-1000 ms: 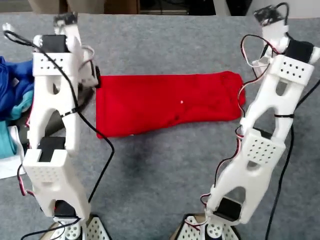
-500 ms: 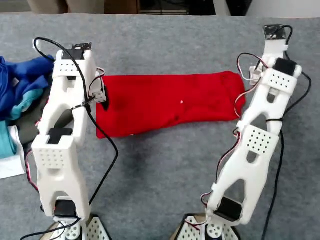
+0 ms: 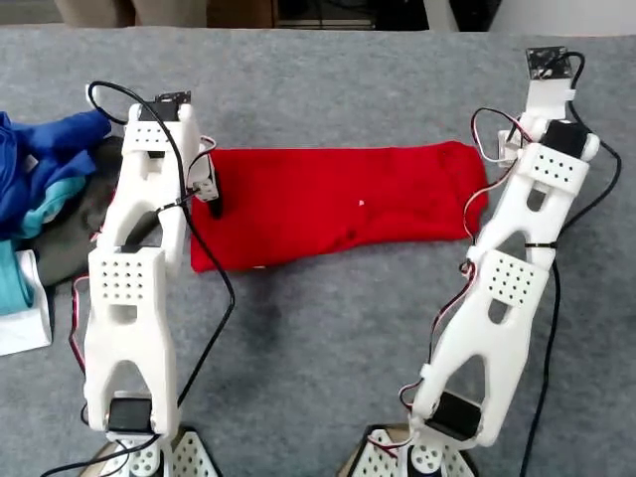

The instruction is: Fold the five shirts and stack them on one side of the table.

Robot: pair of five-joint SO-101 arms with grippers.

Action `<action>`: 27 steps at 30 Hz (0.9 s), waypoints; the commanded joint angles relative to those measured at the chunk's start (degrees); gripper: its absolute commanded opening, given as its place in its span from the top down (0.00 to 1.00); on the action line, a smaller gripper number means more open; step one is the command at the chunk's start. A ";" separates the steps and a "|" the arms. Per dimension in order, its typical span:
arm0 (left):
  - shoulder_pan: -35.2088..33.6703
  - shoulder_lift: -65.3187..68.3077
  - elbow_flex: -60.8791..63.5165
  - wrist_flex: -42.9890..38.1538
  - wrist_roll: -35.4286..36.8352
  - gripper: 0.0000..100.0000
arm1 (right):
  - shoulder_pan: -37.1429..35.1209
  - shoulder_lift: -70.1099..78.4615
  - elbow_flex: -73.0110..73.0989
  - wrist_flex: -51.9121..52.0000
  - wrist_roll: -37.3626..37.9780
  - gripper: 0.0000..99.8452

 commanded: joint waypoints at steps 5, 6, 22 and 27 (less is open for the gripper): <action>0.62 2.33 -2.20 -0.88 0.18 0.93 | 3.21 -0.92 -3.12 -0.44 -5.27 0.99; 0.70 2.33 -2.20 -0.97 0.09 0.97 | 3.91 -1.01 -3.12 -0.53 -6.07 0.99; -0.88 2.33 -26.46 8.09 0.53 0.98 | 12.35 -0.66 -3.03 -4.92 -19.96 0.99; 5.36 2.33 -31.21 8.09 0.62 0.98 | 13.23 -0.57 -3.03 -5.10 -19.96 0.99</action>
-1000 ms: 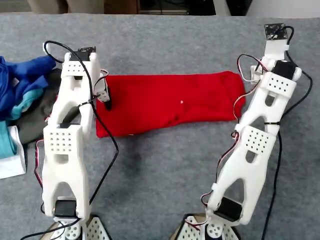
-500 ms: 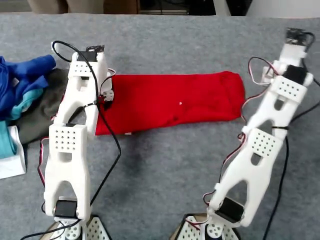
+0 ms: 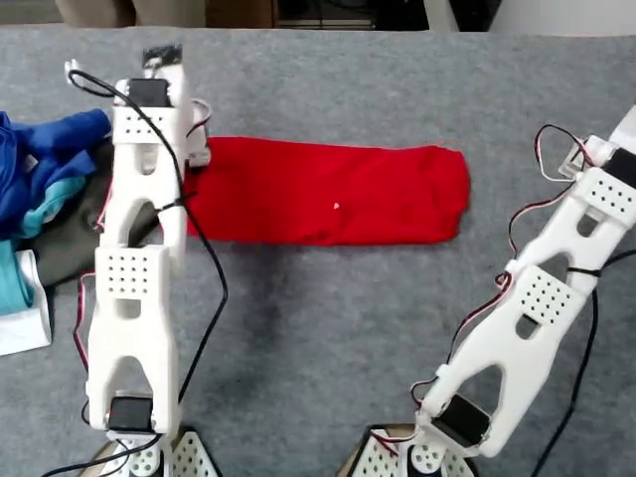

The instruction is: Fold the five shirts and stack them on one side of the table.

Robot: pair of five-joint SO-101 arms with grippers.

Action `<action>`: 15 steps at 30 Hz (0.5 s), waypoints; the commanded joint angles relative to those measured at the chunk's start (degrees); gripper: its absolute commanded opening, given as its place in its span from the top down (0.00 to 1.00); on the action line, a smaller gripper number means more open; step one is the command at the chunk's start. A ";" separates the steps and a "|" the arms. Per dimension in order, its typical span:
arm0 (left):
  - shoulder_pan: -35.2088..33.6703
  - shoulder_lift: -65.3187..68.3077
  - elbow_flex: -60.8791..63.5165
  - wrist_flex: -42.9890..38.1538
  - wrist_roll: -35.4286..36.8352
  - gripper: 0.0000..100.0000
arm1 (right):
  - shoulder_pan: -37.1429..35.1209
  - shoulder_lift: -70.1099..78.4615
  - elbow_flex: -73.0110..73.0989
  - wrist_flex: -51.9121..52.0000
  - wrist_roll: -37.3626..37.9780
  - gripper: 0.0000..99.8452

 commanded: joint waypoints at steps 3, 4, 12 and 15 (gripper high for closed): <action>8.79 -0.57 -4.75 0.62 0.62 0.98 | 1.71 -0.57 -2.95 -2.37 -0.44 0.99; 10.55 -0.57 -4.75 0.62 0.62 0.98 | 1.89 -0.57 -2.95 -2.37 -0.44 0.99; 24.70 -0.57 -6.15 0.53 6.59 0.98 | 1.98 -0.57 -2.95 -2.46 -0.35 0.99; 27.87 -0.48 -8.70 -0.97 11.34 0.98 | 1.98 -0.48 -2.59 -3.25 -0.35 0.99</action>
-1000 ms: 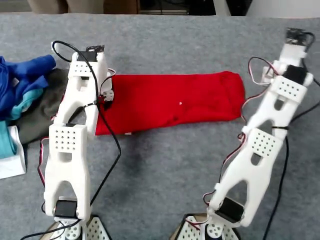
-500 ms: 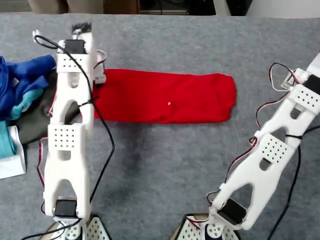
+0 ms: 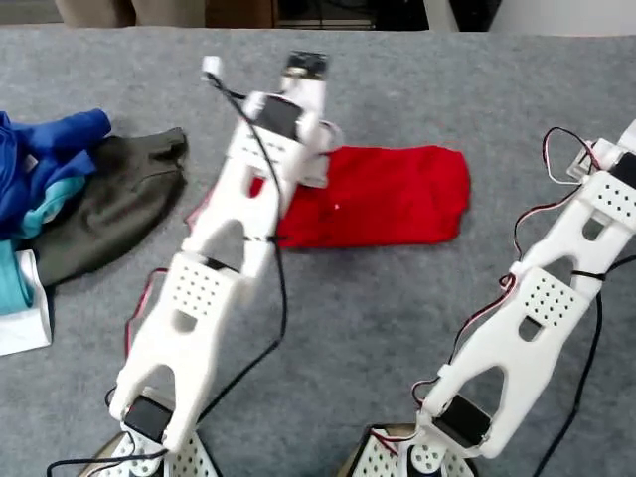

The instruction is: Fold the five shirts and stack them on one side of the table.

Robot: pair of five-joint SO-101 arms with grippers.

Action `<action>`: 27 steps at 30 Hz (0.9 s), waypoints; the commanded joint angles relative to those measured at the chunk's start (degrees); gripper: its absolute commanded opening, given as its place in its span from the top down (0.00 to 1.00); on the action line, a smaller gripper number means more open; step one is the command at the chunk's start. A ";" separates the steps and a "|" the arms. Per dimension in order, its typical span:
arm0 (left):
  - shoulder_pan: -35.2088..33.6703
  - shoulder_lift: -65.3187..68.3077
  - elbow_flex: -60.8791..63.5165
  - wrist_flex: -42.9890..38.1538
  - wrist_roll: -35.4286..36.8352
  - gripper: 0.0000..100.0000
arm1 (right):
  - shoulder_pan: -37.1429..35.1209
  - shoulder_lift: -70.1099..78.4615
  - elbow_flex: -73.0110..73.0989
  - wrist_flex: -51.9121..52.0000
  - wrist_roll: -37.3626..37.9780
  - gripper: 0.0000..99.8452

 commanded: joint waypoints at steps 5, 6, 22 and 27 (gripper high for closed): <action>5.89 -0.48 -9.58 -4.92 9.85 0.98 | 0.84 -0.48 -2.51 -1.85 -0.35 0.99; 6.51 -0.48 -10.37 -5.71 10.81 0.98 | 0.84 -0.48 -2.51 -1.93 -0.35 0.99; 15.30 1.45 -8.70 -25.85 20.57 0.98 | 0.84 -0.48 -2.51 -1.93 -0.26 0.99; 16.62 3.65 -5.54 -32.18 20.57 0.98 | 0.84 -0.48 -2.51 -1.93 -0.26 0.99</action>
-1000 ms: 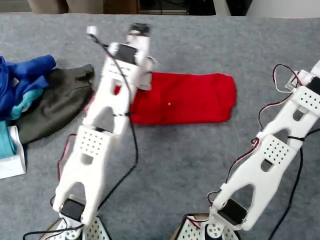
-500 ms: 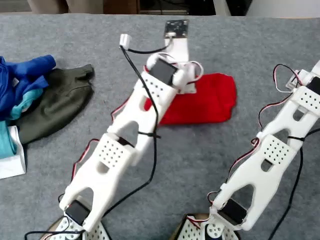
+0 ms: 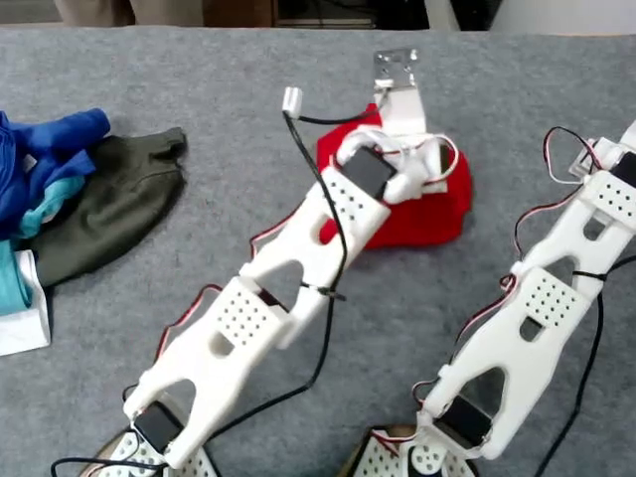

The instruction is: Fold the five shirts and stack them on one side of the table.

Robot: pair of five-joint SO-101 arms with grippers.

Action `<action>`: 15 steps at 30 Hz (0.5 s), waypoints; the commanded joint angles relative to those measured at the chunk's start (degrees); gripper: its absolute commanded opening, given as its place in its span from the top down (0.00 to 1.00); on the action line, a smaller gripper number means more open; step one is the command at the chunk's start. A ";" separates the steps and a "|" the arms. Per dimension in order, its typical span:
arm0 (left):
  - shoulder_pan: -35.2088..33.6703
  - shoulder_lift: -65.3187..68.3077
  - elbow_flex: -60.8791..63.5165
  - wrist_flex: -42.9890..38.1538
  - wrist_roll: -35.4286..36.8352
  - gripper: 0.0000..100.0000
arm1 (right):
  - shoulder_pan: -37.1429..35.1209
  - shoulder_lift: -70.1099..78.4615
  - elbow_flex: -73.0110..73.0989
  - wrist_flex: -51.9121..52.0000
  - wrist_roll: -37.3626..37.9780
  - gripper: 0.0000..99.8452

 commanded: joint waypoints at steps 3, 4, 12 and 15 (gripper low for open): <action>1.58 0.66 1.23 -6.68 0.35 0.98 | 0.84 -0.48 -2.51 -0.97 -0.26 0.99; 1.76 1.01 1.32 -7.47 0.35 0.98 | 0.84 -0.48 -2.51 -0.97 -0.26 0.99; 2.90 3.03 1.32 -11.96 0.26 0.98 | 0.84 -0.48 -2.51 -0.97 -0.26 0.99; 2.90 3.47 0.97 -11.96 0.26 0.98 | 0.84 -0.48 -2.51 -0.97 -0.26 0.99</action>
